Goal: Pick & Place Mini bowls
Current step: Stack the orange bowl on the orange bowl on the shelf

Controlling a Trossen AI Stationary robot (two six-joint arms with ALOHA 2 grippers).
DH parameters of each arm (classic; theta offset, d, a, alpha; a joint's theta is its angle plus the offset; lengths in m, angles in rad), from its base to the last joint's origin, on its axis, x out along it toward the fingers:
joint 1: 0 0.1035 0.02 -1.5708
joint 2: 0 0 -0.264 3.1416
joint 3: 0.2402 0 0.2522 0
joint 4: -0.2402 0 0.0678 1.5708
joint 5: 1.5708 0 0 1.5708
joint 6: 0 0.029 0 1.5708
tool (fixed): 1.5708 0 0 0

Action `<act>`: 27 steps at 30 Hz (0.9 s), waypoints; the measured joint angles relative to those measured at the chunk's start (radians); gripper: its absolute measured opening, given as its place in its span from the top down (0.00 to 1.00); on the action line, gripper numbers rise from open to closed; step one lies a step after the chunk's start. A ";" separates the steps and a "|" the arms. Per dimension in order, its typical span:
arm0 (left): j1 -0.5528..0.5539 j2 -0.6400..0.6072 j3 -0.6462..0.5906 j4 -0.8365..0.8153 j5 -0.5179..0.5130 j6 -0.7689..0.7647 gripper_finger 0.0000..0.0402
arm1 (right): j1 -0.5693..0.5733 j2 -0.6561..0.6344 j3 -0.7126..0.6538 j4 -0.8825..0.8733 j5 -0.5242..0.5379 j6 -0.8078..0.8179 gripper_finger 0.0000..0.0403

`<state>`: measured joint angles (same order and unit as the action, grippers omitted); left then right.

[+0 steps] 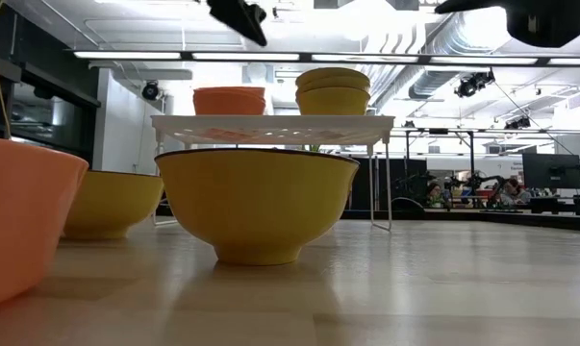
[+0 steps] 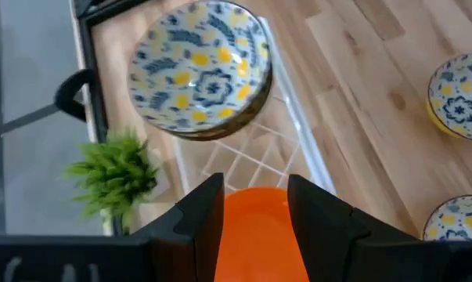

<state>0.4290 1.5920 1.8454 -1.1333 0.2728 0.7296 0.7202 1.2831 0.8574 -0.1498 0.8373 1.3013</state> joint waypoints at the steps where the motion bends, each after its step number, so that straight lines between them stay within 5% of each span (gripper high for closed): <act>1: 0.000 -0.021 -0.053 0.049 0.002 -0.001 0.66 | 0.000 0.000 0.000 -0.001 0.000 0.001 0.41; 9: 0.086 -0.266 -0.465 0.505 0.028 -0.131 0.66 | 0.000 0.000 0.000 0.004 -0.002 0.000 0.41; 14: 0.151 -0.344 -0.638 0.644 -0.010 -0.228 0.66 | 0.000 0.000 0.000 0.005 -0.002 0.000 0.41; 27: 0.173 -0.352 -0.754 0.744 -0.039 -0.359 0.66 | -0.001 0.000 0.000 0.015 -0.002 0.007 0.41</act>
<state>0.6022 1.2400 1.0919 -0.3892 0.2334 0.3706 0.7197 1.2831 0.8574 -0.1351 0.8352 1.3083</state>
